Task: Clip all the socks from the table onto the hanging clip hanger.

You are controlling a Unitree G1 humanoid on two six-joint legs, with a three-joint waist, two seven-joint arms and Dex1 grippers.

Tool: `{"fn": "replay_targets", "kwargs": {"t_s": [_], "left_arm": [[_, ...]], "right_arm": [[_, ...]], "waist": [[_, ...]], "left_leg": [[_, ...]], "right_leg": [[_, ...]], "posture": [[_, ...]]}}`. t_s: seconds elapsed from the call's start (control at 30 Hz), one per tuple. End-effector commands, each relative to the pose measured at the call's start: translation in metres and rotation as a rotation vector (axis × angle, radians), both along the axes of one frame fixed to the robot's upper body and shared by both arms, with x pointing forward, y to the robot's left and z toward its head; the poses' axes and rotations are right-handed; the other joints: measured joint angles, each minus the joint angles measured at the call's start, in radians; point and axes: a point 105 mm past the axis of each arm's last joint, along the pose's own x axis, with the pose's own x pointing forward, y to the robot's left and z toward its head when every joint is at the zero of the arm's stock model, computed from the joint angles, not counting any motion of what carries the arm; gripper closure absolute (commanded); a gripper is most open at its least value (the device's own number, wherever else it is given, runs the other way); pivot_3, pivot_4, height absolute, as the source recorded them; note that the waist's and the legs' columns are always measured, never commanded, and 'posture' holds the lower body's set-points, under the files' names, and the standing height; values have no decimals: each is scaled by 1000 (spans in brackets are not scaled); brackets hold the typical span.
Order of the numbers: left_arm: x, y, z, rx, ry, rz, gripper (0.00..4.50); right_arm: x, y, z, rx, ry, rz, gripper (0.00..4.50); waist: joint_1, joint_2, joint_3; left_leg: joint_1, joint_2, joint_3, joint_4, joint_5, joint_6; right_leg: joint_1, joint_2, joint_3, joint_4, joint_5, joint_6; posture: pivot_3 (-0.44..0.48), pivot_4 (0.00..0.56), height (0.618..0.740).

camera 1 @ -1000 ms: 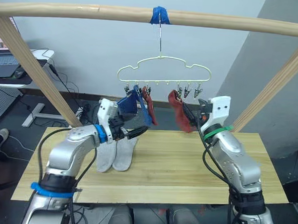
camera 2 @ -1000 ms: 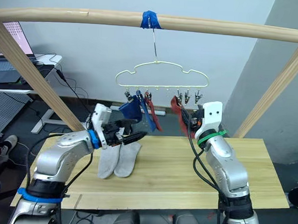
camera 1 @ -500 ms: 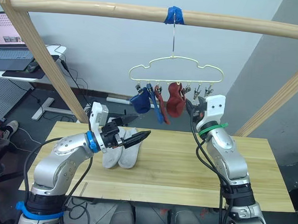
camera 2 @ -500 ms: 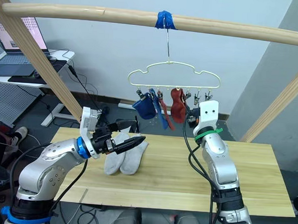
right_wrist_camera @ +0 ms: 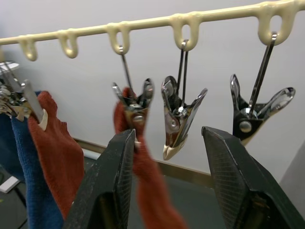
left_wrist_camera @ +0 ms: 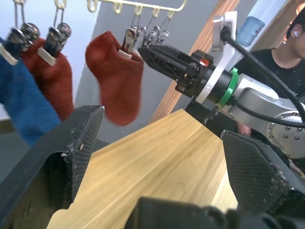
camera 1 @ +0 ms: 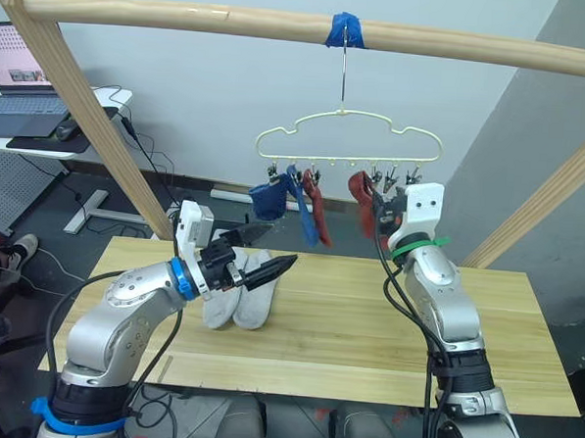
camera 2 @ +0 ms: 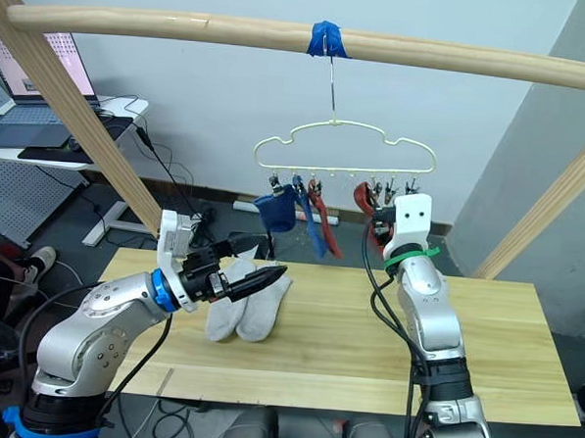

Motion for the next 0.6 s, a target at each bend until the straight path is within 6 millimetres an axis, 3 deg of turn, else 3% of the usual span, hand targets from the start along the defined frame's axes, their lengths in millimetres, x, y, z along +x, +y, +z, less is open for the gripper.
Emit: {"fn": "replay_targets", "kwargs": {"t_s": [0.03, 0.6], "left_arm": [[-1, -5, 11, -6, -58, -11, 0], [-2, -7, 10, -14, -54, -1, 0]], "right_arm": [[3, -4, 17, 0, -64, -36, 2179], [15, 12, 23, 56, -63, -15, 2179]], "waist": [[0, 0, 0], [1, 0, 0]], "left_leg": [[0, 0, 0, 0, 0, 0], [0, 0, 0, 0, 0, 0]], "right_leg": [[0, 0, 0, 0, 0, 0], [0, 0, 0, -1, 0, 0]], "posture": [[57, 149, 740], [69, 153, 740]]}}
